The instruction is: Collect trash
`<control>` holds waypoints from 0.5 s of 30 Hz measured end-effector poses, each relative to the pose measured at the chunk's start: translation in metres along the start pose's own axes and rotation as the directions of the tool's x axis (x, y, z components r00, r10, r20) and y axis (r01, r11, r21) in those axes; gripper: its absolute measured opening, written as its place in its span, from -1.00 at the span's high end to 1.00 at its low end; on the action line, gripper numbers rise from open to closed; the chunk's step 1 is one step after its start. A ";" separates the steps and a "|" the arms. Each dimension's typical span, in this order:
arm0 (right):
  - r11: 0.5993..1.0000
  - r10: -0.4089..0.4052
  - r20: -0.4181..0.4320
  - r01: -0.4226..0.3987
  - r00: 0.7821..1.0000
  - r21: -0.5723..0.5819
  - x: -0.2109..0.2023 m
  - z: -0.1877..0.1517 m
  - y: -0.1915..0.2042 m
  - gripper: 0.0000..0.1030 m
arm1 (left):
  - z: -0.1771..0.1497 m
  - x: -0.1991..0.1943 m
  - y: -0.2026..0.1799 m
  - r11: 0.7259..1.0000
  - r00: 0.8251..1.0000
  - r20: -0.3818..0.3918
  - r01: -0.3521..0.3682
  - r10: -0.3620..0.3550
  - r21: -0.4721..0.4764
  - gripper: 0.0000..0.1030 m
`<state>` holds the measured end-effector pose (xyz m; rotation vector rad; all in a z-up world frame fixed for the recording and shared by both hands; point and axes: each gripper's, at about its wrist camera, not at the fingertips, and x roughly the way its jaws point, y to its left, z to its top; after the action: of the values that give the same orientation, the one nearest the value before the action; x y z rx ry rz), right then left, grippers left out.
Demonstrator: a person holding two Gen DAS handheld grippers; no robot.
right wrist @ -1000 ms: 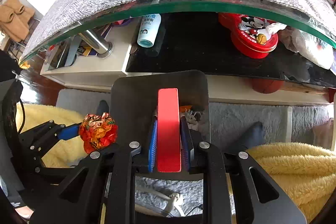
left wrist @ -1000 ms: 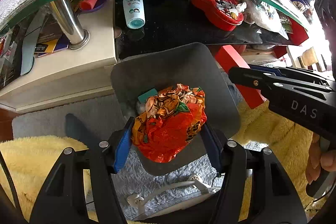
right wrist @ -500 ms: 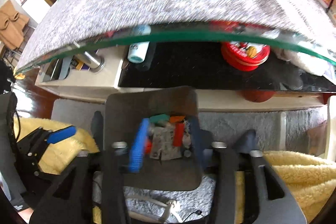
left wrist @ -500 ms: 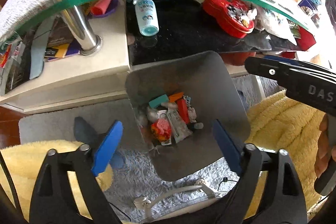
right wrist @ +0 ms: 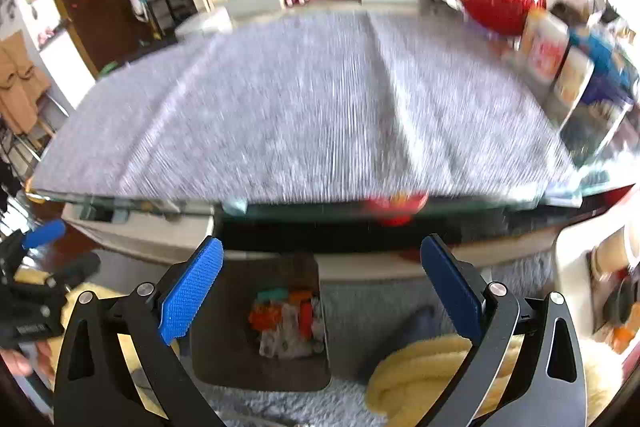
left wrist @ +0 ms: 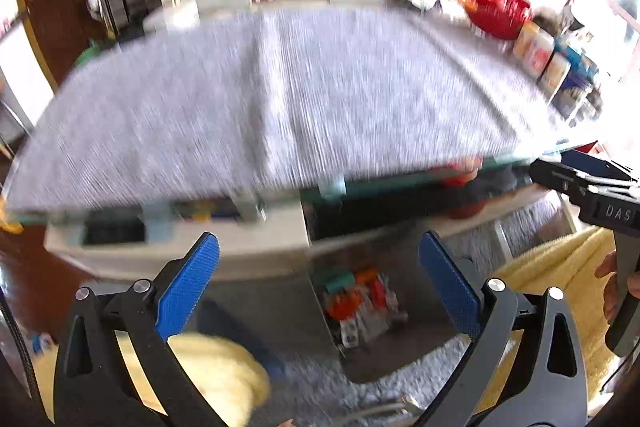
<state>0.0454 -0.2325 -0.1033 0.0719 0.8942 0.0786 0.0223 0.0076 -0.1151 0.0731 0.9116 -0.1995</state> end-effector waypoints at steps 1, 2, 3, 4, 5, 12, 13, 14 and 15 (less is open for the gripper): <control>1.000 -0.006 0.025 0.006 1.000 -0.016 -0.008 0.003 0.001 -0.93 | 0.007 -0.013 0.000 1.000 0.999 0.041 -0.007 0.007 0.010 -0.84; 0.999 -0.016 0.048 0.018 0.999 -0.032 -0.016 0.006 0.003 -0.93 | 0.010 -0.021 0.000 1.000 0.998 0.063 -0.010 0.009 0.015 -0.84; 0.998 -0.044 0.077 0.048 0.996 -0.046 -0.026 0.010 0.004 -0.93 | 0.014 -0.031 0.001 1.000 0.996 0.090 -0.011 0.009 0.018 -0.84; 0.996 -0.066 0.096 0.071 0.993 -0.049 -0.033 0.011 0.005 -0.94 | 0.018 -0.042 0.002 1.000 0.992 0.125 -0.015 0.012 0.018 -0.84; 0.995 -0.086 0.123 0.092 0.989 -0.043 -0.042 0.013 0.004 -0.94 | 0.020 -0.049 0.002 1.000 0.988 0.150 -0.024 0.021 0.014 -0.85; 0.992 -0.125 0.256 0.114 0.959 0.055 -0.092 0.024 0.000 -0.94 | 0.026 -0.090 0.002 0.997 0.956 0.285 -0.061 0.071 -0.044 -0.85; 0.991 -0.130 0.272 0.120 0.953 0.055 -0.098 0.024 0.002 -0.94 | 0.025 -0.094 0.000 0.997 0.952 0.297 -0.065 0.075 -0.043 -0.85; 0.990 -0.137 0.288 0.126 0.948 0.057 -0.104 0.025 0.004 -0.94 | 0.025 -0.099 -0.002 0.997 0.949 0.307 -0.062 0.071 -0.040 -0.85; 0.990 -0.142 0.307 0.131 0.941 0.058 -0.110 0.025 0.006 -0.94 | 0.025 -0.104 -0.004 0.997 0.946 0.317 -0.061 0.070 -0.037 -0.85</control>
<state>-0.0040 -0.2384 -0.0016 0.0540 0.5827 -0.0779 -0.0206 0.0148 -0.0174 0.0439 0.5883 -0.1320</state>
